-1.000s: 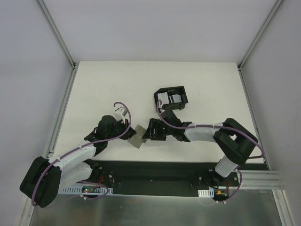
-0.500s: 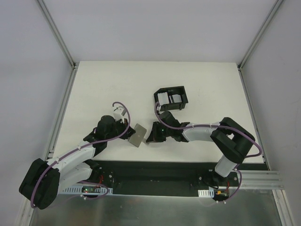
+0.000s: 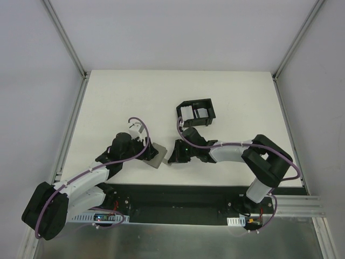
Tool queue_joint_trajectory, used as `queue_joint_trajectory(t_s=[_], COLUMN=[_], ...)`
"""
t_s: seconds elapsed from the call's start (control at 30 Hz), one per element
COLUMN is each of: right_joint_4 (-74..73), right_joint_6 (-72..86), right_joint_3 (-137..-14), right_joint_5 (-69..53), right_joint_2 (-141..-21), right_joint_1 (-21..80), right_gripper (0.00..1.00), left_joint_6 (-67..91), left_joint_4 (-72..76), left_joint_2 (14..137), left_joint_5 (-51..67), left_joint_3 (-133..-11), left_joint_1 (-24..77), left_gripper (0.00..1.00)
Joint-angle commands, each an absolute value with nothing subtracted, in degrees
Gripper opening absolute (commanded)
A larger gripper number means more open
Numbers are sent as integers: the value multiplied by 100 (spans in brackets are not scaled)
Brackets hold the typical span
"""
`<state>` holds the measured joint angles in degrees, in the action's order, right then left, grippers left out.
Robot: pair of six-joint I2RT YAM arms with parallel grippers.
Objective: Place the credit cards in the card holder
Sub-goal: Open the card holder at the center of the board.
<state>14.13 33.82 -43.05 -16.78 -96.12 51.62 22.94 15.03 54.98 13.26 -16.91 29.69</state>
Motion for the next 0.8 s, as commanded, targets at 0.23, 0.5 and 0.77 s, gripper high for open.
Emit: queue_joint_trajectory(t_s=[0.23, 0.5, 0.77], right_joint_4=[1582, 1872, 1863], right_joint_6=[3103, 3076, 3041], right_joint_3=[-4140, -4157, -4368], right_joint_5=[-1608, -1749, -1837], right_joint_2=[-9027, -8842, -8920], right_joint_1=[5071, 5027, 5027], right_gripper=[1, 1, 1], left_joint_6=[1969, 1758, 1512], left_joint_4=[1081, 950, 625], left_joint_2=[5115, 5238, 5581], left_joint_5=[1247, 1705, 1671], left_joint_3=[-2012, -2118, -2417], left_joint_1=[3032, 3138, 3261], left_gripper=[84, 81, 77])
